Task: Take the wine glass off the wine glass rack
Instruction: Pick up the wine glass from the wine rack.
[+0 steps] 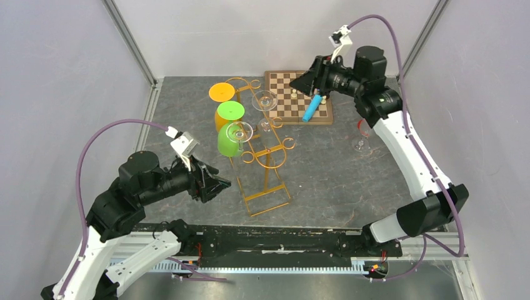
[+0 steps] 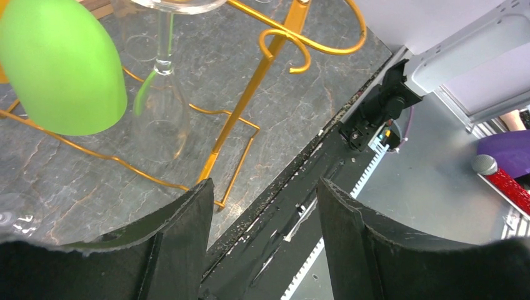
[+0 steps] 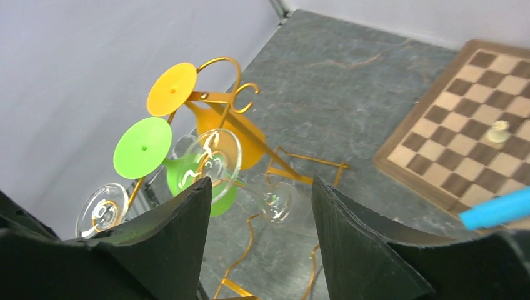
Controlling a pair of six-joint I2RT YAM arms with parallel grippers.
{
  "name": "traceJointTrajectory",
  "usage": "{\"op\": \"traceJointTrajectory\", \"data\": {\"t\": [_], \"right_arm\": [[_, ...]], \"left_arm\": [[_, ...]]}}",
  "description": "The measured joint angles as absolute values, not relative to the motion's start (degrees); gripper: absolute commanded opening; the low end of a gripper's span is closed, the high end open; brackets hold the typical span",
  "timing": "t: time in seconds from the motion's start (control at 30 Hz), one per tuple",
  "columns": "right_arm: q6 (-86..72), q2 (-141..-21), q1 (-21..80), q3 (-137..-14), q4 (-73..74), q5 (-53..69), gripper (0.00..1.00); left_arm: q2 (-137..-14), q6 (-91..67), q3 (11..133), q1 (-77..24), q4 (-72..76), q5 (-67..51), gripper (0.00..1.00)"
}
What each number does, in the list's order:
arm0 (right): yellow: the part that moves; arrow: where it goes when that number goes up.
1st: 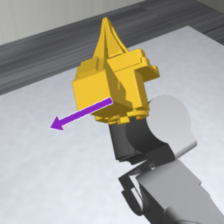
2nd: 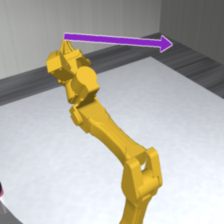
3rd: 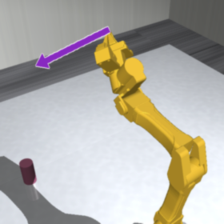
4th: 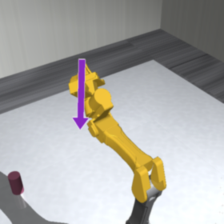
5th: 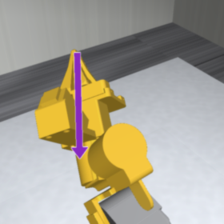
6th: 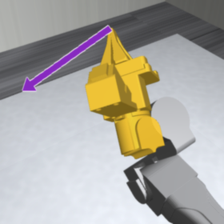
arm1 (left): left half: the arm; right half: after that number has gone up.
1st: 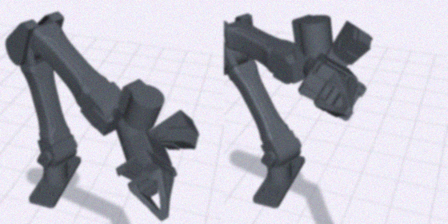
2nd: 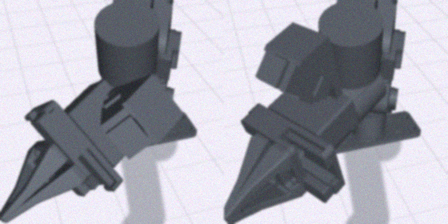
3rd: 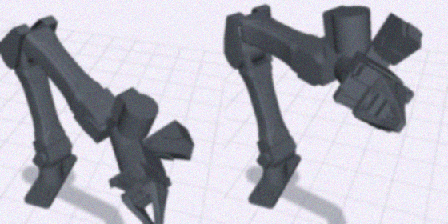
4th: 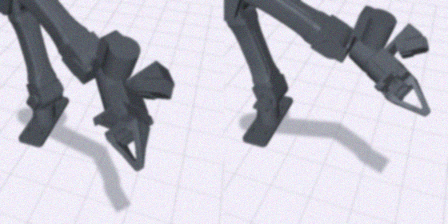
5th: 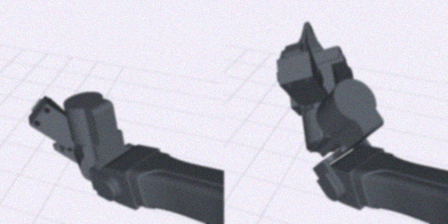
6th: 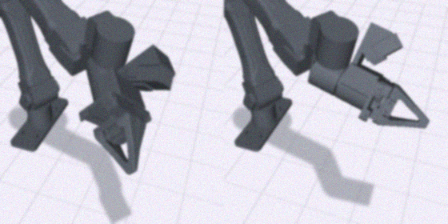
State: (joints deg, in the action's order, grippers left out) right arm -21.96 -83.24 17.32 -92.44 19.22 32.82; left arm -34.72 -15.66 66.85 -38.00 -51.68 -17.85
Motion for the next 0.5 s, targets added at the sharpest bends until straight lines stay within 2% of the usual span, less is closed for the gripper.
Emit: {"op": "traceJointTrajectory", "data": {"t": [0.5], "right_arm": [[-25.69, -88.33, 22.13, -91.72, 15.18, 36.47, 0.53]], "left_arm": [[-32.80, -15.99, 65.17, -38.00, -50.39, -10.26, 0.68]]}}
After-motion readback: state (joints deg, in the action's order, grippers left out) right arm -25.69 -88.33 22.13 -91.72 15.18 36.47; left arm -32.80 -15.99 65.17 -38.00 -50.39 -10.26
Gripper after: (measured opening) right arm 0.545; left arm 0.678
